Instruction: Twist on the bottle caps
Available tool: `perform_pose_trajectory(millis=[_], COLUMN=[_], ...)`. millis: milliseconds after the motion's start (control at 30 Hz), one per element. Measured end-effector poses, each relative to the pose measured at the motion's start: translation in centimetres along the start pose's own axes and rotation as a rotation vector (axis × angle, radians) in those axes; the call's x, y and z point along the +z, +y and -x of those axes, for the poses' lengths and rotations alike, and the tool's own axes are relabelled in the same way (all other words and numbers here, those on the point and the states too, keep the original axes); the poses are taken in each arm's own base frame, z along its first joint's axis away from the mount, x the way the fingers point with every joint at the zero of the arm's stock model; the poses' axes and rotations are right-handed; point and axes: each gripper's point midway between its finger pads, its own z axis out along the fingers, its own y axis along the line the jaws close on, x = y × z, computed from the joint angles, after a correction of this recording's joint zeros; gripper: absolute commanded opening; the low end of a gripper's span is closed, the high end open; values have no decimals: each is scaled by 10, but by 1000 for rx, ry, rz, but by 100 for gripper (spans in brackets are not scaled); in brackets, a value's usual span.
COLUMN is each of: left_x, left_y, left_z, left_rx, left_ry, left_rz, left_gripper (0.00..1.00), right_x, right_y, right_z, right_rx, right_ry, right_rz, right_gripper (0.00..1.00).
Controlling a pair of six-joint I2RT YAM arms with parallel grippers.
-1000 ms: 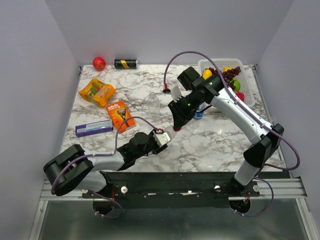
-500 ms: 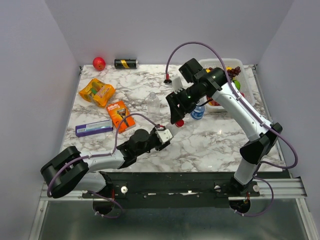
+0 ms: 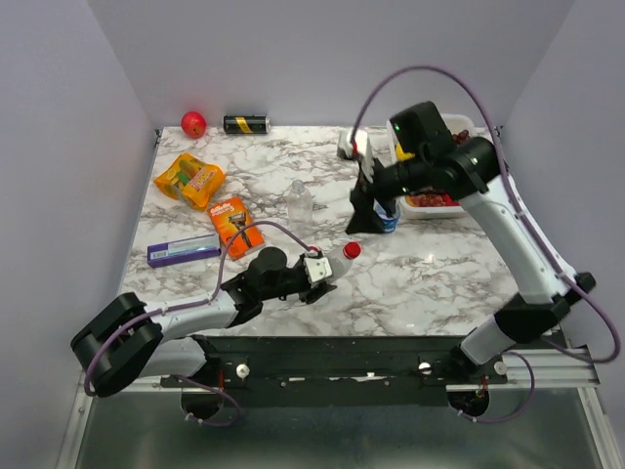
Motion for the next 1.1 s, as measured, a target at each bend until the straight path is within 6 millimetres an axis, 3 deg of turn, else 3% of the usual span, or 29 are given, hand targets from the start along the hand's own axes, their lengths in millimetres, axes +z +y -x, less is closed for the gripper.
perform_pose_trajectory(millis=[133,300,633,833,1100], left_x=[-13,-23,-25,-25,-25], left_y=[-6,-17,-25,-25,-25], left_z=[-5,-7,-8,-8,-7], left_rx=[14,56,116,127,132], left_ry=[23,55,96,104,101], left_rz=[-78,-165,-255,-267,-270], left_gripper=[0,0,0,0,0], right_x=[-23,-28,-1,2,10], right_y=[43,65,60,73,80], right_z=[-45,-82,-79,-83,-90], right_rx=[-345,-695,-971,-1100,-1126], right_ry=[-13,-17,-26,-31,-17], right_rz=[95,146,230,298,359], right_gripper=[80,81,74,67,58])
